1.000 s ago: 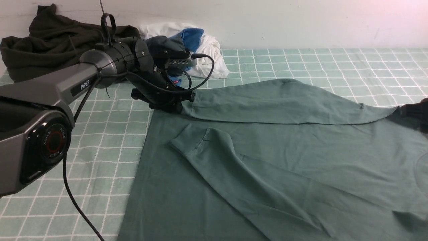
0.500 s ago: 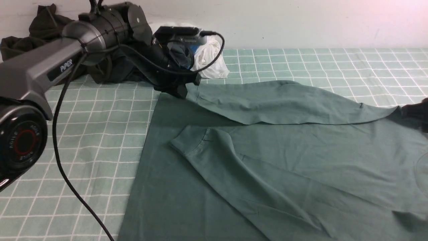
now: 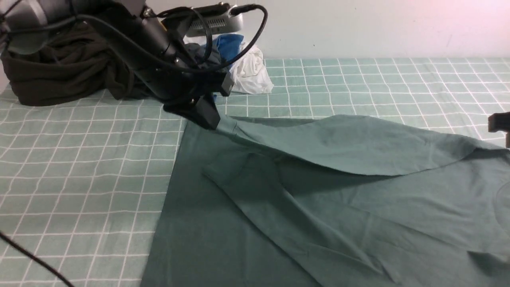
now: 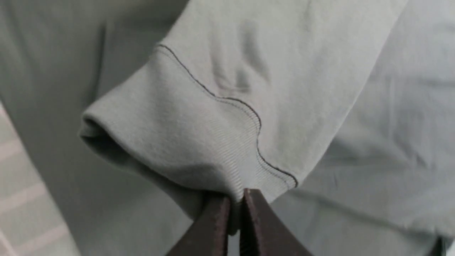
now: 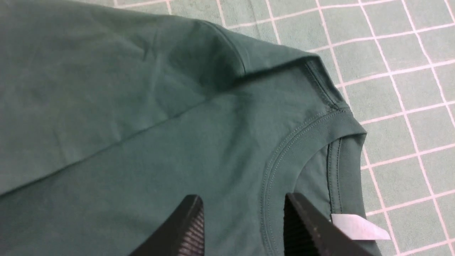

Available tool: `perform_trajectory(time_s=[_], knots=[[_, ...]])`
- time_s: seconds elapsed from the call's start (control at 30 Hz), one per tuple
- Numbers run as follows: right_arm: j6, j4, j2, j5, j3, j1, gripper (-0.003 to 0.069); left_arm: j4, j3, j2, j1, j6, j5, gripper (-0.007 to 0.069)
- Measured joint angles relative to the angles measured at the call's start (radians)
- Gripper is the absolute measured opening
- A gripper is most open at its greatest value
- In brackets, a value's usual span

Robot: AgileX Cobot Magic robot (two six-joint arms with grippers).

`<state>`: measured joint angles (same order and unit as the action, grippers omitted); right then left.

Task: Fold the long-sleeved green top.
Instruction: Use the left arm to drag and drop the cuff onto the cuff closest to the left arm

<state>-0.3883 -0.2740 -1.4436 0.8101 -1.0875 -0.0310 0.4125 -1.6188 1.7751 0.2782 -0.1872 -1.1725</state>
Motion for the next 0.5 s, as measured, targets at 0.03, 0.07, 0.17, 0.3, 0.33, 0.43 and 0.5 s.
perform_trajectory(time_s=[0.03, 0.07, 0.17, 0.3, 0.33, 0.43, 0.5], knots=[[0.002, 0.000, 0.000, 0.000, 0.000, 0.000, 0.0300, -0.001, 0.013, -0.016, 0.001, 0.001, 0.006, 0.0017], [0.011, 0.014, 0.000, 0.000, -0.001, 0.000, 0.0300, -0.002, 0.118, -0.077, 0.011, 0.001, 0.040, 0.0017], [0.050, 0.053, 0.000, 0.000, -0.002, 0.000, 0.0300, -0.003, 0.309, -0.167, 0.035, 0.002, 0.124, 0.0017], [0.103, 0.106, 0.000, 0.000, -0.004, 0.000, 0.0300, -0.004, 0.473, -0.206, 0.049, 0.002, 0.207, 0.0017], [0.127, 0.130, 0.000, 0.000, -0.004, 0.000, 0.0300, -0.007, 0.526, -0.207, 0.052, -0.003, 0.236, 0.0017], [0.180, 0.173, 0.000, 0.011, -0.004, 0.016, 0.0300, -0.012, 0.618, -0.203, 0.052, -0.034, 0.291, 0.0021], [0.200, 0.180, 0.000, 0.023, -0.004, 0.030, 0.0300, -0.013, 0.641, -0.199, 0.052, -0.048, 0.309, 0.0030]])
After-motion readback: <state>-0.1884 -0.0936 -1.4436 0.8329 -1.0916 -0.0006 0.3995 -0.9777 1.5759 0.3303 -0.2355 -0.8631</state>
